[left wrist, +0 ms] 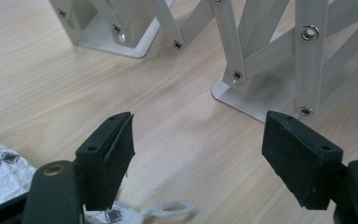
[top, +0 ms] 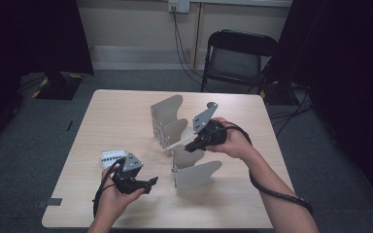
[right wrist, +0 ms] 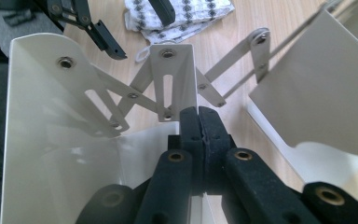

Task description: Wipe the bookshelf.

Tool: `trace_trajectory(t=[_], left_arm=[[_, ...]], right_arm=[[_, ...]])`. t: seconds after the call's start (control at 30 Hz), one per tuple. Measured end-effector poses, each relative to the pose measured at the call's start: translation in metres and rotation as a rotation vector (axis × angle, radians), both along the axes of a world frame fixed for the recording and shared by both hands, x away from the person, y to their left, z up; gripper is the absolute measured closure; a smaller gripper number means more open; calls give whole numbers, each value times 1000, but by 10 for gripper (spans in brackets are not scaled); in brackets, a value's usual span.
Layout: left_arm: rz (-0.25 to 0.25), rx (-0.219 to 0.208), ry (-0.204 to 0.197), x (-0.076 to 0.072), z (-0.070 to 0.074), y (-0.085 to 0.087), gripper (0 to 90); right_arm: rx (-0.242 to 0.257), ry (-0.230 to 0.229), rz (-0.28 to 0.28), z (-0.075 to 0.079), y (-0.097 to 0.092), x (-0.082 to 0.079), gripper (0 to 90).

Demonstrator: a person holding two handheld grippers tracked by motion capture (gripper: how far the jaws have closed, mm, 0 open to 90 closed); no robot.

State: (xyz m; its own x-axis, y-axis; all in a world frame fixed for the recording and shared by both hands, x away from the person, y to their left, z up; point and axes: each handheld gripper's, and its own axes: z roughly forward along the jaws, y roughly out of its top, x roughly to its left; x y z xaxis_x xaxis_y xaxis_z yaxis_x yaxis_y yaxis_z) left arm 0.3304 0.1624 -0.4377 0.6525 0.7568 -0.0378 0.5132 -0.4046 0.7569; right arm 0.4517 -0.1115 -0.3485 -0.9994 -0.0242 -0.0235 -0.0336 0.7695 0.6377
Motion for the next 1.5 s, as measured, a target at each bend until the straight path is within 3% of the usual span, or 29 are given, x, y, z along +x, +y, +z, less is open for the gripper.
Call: trace_trajectory(t=[0.33,0.63,0.73,0.8,0.87,1.07,1.23,1.33,1.4,1.5], left_arm=[[2,8,-10,-1,1,0,250],[-15,9,-3,-1,0,-7,250],[-14,9,-9,-1,0,-8,250],[-16,11,-9,-1,0,-8,250],[-15,9,-3,-1,-1,-9,250],[-20,14,1,-1,-2,-9,250],[-21,10,4,-1,-2,-10,250],[-27,27,0,0,-3,-8,251],[-16,12,8,0,-3,-8,251],[-15,14,6,0,-3,-6,252]], right_arm=[[46,-6,-155,-3,-23,-16,900],[107,-34,-237,-6,-32,-29,883],[121,-72,-235,-9,-32,-30,834],[126,-66,-233,-11,-32,-29,774],[104,-91,-225,-13,-31,-29,768],[46,-71,-196,-16,-24,-23,734],[22,-53,-190,-19,-17,-17,813],[21,-27,-174,-21,-15,-17,879],[25,1,-178,-21,-16,-17,895],[33,-11,-178,-20,-18,-18,898]])
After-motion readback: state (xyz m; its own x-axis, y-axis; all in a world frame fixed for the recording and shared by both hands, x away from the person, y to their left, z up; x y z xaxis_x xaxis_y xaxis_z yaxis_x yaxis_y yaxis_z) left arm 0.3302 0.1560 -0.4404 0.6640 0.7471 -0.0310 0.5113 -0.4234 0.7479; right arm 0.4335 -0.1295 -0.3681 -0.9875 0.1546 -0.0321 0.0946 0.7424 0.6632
